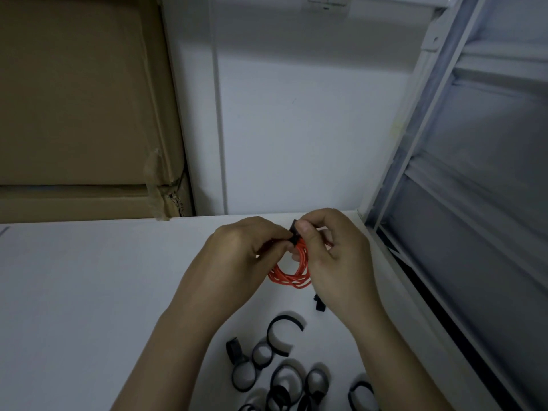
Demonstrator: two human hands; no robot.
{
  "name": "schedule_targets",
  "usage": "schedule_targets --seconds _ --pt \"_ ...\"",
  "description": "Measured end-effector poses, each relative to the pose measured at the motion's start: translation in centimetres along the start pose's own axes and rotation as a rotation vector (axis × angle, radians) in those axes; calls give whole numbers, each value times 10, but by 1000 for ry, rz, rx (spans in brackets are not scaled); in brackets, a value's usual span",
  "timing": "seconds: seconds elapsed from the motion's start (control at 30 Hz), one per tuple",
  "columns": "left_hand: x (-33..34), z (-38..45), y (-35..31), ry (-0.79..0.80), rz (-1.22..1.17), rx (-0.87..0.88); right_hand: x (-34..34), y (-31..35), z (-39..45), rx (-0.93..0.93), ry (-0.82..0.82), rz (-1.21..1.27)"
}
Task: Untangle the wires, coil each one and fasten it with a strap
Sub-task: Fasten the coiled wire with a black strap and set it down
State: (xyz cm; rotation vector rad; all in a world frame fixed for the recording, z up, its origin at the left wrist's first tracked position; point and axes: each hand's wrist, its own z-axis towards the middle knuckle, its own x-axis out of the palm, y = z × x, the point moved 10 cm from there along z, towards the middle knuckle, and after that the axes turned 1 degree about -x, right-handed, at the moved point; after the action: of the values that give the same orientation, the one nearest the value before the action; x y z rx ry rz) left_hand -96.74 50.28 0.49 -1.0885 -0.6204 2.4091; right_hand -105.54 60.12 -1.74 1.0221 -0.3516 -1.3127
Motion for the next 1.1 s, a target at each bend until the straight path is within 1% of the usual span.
schedule_targets --seconds 0.1,0.2,0.33,0.4,0.43,0.5,0.57,0.6,0.67,0.73,0.77,0.83,1.0,1.1 --pt "-2 -2 10 -20 -59 -99 4 11 -4 -141 -23 15" --pt "-4 -3 22 -33 -146 -192 7 15 -7 -222 -27 7" --pt "-4 -5 33 -31 -259 -293 11 23 -9 -359 16 -47" --pt "-7 -6 41 -57 -331 -355 16 29 -13 -429 59 -87" --pt "-11 -6 44 -72 -352 -372 19 31 -15 -447 79 -99" --pt "-16 -4 44 -59 -329 -342 22 31 -17 -449 94 -97" --pt "-19 -3 38 -39 -308 -298 20 33 -17 -418 84 -44" --pt "-20 -3 37 -36 -313 -289 18 30 -14 -350 78 26" --pt "-19 -3 34 -25 -296 -278 18 16 -9 -142 106 211" --pt "-15 -3 31 1 -273 -255 23 9 -8 -39 149 301" --pt "-13 -3 31 14 -272 -245 23 8 -9 -22 148 293" --pt "-10 -3 29 28 -273 -233 17 5 -7 13 89 265" --pt "-6 -1 21 18 -260 -206 9 -6 -9 111 -34 258" --pt "-6 -2 19 7 -214 -205 7 -8 -9 121 -85 213"
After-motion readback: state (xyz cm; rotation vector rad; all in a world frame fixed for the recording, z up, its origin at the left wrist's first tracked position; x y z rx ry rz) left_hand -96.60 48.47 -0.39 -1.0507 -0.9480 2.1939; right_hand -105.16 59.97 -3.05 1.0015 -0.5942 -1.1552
